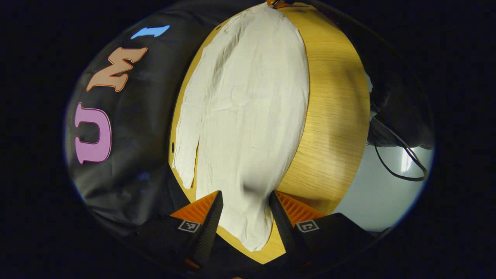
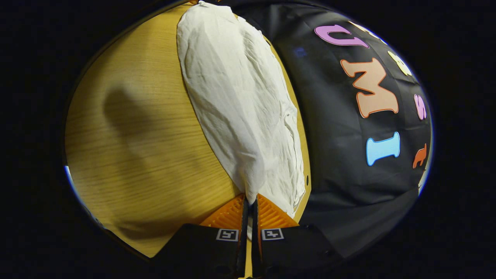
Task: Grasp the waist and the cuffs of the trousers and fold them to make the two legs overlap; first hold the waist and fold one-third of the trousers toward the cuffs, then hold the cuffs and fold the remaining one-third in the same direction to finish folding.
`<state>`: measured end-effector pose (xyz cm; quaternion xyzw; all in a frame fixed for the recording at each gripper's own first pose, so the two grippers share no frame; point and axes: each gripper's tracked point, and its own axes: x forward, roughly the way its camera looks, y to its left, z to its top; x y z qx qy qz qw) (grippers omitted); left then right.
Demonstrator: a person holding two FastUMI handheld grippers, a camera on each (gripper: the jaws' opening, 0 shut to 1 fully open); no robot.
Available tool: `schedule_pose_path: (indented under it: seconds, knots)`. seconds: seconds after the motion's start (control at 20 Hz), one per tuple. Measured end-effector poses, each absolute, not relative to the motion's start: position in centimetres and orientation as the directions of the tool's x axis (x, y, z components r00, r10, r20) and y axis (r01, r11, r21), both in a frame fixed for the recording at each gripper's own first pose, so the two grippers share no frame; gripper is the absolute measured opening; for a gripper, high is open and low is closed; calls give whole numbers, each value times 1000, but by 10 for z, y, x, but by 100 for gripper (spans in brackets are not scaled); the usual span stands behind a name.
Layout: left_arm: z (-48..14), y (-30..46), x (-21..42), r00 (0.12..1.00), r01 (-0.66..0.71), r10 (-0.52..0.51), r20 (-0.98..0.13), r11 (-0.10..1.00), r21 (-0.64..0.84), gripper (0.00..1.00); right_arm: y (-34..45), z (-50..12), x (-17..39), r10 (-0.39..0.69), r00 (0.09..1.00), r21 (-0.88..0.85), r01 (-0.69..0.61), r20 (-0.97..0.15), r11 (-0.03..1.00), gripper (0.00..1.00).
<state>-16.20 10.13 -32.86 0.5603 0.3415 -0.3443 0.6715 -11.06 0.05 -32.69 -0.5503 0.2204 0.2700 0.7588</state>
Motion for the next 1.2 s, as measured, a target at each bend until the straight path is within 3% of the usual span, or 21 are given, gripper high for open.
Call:
schedule_pose_path:
  seconds: [0.15, 0.2, 0.25, 0.4, 0.7, 0.75, 1.2]
  knots:
    - [-335, 104, -158, 515, 853, -44, -856, 119, 508, 55, 0, -326, -111, 171, 753, -712, -657, -635, 248, 7]
    - [-337, 104, -158, 507, 858, -31, -861, 121, 500, 43, 1, -326, -111, 172, 750, -708, -660, -639, 251, 7]
    - [-338, 102, -160, 492, 864, -21, -870, 133, 485, 37, 1, -326, -110, 173, 747, -703, -664, -642, 255, 7]
    - [-340, 102, -165, 476, 867, 9, -879, 165, 471, 0, 1, -325, -109, 179, 740, -694, -671, -648, 260, 8]
    - [-336, 102, -159, 468, 842, 33, -883, 287, 457, 0, 1, -305, -97, 218, 758, -682, -650, -615, 334, 4]
    - [-331, 101, -151, 485, 829, 41, -874, 295, 474, 0, 0, -297, -91, 221, 769, -690, -637, -599, 345, 7]
    - [-267, 111, -64, 650, 647, 144, -746, 410, 643, 0, 1, -215, -27, 241, 887, -719, -460, -393, 520, 8]
